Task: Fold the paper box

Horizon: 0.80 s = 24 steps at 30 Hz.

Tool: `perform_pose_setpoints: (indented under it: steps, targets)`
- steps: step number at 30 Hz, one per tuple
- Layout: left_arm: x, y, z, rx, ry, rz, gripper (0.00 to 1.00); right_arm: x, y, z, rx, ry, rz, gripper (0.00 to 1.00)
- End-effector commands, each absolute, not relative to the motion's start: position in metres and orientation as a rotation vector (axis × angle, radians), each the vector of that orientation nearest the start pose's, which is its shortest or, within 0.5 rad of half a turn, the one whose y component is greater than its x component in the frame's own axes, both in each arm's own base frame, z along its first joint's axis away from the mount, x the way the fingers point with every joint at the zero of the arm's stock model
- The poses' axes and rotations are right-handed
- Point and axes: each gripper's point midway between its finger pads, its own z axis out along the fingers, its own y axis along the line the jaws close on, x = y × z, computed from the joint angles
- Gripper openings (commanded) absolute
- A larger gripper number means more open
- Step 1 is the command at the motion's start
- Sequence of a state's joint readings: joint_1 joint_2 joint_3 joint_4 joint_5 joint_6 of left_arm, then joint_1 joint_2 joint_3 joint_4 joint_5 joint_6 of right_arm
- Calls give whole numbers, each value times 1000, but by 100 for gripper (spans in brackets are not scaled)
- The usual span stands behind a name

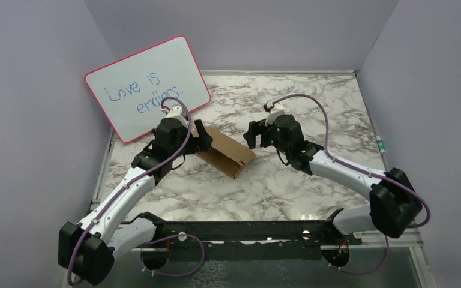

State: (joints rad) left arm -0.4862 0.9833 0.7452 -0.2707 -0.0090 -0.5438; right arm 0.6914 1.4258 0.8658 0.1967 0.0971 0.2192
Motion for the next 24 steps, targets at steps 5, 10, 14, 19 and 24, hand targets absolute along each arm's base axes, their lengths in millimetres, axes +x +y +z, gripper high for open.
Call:
perform_pose_setpoints:
  steps: [5,10,14,19,24]
  targets:
    - [329,-111,187,-248,2101,-547,95,295,215,155,-351,1943,423,86]
    - [367,-104,182,-337,2086,-704,94,253,233,148,-544,1851,642,80]
    - [386,-119,172,-326,2103,-813,91,242,244,139,-672,1783,691,79]
    - [396,-128,169,-316,2087,-882,90,244,258,135,-811,1697,675,77]
    - [395,-137,166,-303,2086,-949,88,250,275,142,-915,1553,641,76]
